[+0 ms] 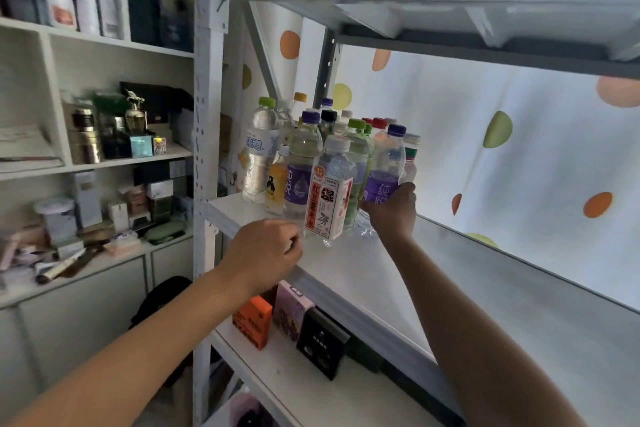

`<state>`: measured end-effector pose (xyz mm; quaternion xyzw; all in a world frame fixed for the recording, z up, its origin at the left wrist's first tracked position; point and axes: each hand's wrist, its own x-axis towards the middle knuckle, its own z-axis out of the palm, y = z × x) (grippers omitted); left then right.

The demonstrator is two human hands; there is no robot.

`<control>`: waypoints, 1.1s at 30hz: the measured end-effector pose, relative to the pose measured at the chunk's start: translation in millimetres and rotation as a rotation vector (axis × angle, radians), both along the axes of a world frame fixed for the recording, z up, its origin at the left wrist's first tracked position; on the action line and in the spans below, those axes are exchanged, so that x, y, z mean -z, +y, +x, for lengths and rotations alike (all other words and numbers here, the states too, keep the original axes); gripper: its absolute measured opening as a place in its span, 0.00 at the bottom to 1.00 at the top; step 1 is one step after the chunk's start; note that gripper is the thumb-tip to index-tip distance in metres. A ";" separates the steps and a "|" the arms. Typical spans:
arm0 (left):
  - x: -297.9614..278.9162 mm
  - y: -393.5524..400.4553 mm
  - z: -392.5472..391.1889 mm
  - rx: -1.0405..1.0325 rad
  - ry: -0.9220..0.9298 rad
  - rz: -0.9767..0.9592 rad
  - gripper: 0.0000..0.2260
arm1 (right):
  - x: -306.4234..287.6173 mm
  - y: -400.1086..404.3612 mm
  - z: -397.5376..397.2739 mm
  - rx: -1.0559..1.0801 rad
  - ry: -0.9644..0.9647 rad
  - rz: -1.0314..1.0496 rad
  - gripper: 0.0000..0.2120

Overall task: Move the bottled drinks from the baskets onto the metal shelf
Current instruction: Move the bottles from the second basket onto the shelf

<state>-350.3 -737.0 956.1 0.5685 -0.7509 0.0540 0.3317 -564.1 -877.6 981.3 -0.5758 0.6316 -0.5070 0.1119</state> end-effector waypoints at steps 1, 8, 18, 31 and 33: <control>0.9 0.8 1.6 -0.022 0.002 0.010 0.09 | -1.1 -1.8 1.4 0.004 0.011 0.013 0.37; 8.4 5.0 7.9 -0.060 0.017 0.055 0.08 | 1.1 -6.0 1.4 0.032 0.048 0.035 0.36; 10.6 18.8 3.3 -0.081 0.051 0.071 0.09 | 2.0 1.4 0.1 0.056 0.094 0.087 0.39; 29.9 80.8 50.1 -0.042 0.176 -0.025 0.19 | 7.8 163.7 74.7 -0.140 0.301 -0.306 0.09; 33.2 95.4 70.3 -0.064 0.191 -0.048 0.20 | 18.9 190.0 108.1 -0.272 0.403 -0.402 0.07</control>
